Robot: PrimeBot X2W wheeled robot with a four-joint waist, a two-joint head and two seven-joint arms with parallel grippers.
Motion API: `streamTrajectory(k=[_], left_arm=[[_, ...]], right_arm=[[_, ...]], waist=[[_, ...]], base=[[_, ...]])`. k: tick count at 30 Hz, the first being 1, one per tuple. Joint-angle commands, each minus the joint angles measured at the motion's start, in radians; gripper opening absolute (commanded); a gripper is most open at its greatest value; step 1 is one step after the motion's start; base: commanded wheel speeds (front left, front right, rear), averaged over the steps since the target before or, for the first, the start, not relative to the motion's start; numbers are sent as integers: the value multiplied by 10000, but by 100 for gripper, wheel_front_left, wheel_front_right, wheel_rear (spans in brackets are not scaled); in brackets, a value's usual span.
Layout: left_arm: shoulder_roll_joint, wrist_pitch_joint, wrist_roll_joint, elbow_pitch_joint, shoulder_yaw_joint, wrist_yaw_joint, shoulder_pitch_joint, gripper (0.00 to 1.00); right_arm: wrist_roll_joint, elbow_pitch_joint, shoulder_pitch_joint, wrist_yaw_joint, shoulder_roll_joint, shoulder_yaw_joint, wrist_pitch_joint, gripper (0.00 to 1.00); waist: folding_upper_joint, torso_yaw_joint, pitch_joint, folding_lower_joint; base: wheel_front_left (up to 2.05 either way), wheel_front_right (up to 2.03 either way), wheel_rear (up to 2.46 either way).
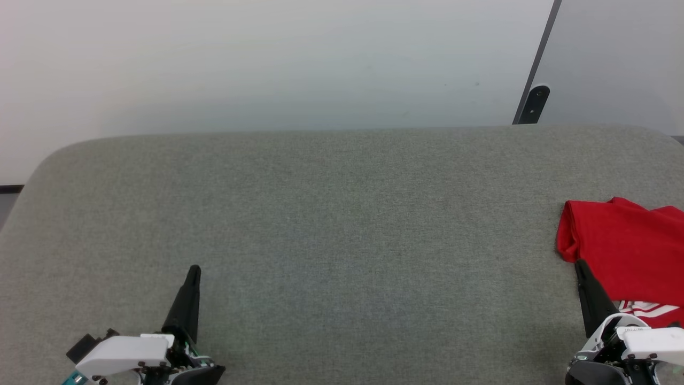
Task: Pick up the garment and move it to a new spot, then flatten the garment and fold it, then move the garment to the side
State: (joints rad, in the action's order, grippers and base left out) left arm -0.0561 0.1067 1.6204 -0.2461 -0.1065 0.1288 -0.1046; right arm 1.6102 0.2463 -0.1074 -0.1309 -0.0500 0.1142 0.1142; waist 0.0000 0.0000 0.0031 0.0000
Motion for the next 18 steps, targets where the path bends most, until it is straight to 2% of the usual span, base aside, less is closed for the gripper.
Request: streamTrajectory(k=[1, 18], left_arm=[[16, 48, -28, -12, -25, 62, -98, 0], [29, 50, -46, -13, -46, 62, -100, 0]], right_arm=[[50, 6, -43, 3, 23, 5, -24, 0], [51, 6, -43, 3, 23, 4, -25, 0]], waist=[[0, 0, 0, 0], [0, 0, 0, 0]], base=[[0, 0, 0], [0, 0, 0]])
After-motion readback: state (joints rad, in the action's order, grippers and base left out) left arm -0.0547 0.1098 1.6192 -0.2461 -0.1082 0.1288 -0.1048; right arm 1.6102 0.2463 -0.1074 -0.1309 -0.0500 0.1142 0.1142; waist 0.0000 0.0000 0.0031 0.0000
